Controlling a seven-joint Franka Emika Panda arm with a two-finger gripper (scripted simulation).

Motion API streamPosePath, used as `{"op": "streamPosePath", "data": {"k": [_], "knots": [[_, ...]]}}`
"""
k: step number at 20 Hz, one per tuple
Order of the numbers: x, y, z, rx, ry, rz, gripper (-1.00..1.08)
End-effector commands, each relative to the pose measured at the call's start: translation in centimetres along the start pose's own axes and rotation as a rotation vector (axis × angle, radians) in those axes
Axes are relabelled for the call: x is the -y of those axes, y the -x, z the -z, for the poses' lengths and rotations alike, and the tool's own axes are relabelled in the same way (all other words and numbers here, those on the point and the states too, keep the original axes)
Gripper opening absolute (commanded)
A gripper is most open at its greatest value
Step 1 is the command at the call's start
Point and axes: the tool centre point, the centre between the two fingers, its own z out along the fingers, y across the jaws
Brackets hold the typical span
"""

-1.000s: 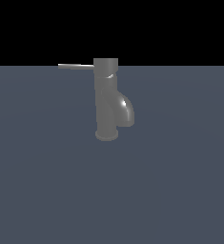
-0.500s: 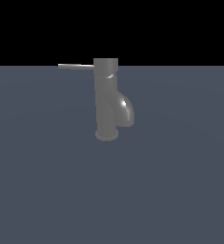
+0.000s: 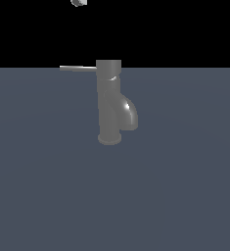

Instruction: Turn on the faucet by rotating a designated handle.

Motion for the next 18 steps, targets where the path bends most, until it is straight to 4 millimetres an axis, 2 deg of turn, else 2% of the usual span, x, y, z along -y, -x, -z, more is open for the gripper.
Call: {"op": "streamPosePath", "data": {"k": [1, 18], "knots": [[1.3, -0.9, -1.0, -0.001, 0.003, -0.065, -1.0], [9.6, -5.6, -9.1, -0.081, 0.038, -0.48, -1.0]]}}
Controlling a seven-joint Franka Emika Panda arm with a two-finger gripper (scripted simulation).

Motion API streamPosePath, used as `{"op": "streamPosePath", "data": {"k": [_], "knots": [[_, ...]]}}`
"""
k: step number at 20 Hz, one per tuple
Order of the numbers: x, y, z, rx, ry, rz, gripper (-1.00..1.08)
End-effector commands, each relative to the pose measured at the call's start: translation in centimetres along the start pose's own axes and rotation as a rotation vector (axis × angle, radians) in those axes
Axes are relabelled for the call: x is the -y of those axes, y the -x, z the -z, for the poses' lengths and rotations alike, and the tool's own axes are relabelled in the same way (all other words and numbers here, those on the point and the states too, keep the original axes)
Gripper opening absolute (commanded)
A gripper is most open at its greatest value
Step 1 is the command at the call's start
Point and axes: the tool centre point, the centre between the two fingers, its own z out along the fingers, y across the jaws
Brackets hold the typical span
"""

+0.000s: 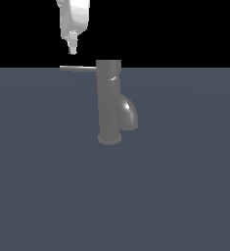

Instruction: Turn on the faucet by rotating a designated handle.

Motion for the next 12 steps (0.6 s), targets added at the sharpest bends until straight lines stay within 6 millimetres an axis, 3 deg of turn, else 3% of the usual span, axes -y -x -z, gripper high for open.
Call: {"op": "streamPosePath", "data": {"k": [1, 12], "knots": [[1.3, 0.1, -1.2, -0.019, 0.0, -0.057, -1.0], [4.6, 0.6, -4.3, -0.081, -0.006, -0.201, -1.0]]}}
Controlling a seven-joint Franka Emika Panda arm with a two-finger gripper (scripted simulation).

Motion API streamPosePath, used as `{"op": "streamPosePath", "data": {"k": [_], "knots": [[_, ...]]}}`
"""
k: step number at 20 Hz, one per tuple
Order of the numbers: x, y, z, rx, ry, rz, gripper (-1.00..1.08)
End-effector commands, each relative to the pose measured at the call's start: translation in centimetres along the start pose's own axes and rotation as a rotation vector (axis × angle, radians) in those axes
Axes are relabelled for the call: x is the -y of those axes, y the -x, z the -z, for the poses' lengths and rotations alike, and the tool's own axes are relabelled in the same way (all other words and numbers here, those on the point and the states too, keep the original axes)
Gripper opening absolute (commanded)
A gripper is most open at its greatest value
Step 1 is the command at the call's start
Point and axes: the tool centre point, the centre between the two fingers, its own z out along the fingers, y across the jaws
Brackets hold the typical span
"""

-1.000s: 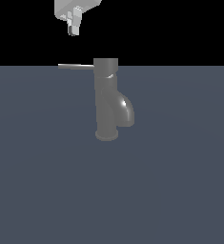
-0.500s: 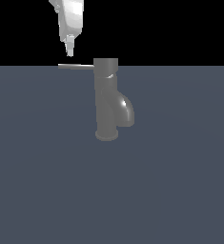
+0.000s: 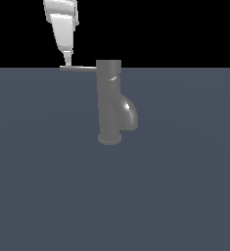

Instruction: Turn on the faucet by rotating a designated handle.

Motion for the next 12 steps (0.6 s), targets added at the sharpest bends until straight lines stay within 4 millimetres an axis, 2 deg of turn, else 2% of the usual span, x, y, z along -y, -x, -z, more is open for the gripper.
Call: {"op": "streamPosePath", "data": {"k": [1, 9, 12], "knots": [[0.43, 0.18, -0.39, -0.01, -0.003, -0.021, -1.0], [0.72, 0.33, -0.69, -0.016, -0.005, -0.034, -1.0], [0.21, 0.33, -0.7, -0.016, -0.004, -0.033, -1.0]]}}
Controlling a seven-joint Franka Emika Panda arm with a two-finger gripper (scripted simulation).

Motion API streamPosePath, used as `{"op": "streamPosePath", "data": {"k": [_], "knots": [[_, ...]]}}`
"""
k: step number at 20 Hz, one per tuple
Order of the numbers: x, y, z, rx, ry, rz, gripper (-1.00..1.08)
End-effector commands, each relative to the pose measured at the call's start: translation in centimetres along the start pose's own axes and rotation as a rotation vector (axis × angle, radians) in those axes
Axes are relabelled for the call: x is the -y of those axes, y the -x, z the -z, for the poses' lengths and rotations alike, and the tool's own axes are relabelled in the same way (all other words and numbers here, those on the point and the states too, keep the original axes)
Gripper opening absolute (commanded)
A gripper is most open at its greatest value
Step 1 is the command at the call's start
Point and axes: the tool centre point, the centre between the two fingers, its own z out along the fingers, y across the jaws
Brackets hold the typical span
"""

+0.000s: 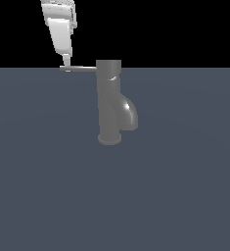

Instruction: Turn on the faucet by rotating a designated handle.

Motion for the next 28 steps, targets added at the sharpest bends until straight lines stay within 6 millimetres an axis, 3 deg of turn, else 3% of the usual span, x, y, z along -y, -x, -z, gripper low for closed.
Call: {"op": "streamPosePath", "data": {"k": [1, 28], "knots": [[-0.5, 0.0, 0.0, 0.0, 0.0, 0.0, -1.0], [-7.4, -0.5, 0.0, 0.0, -0.001, -0.001, -1.0]]}}
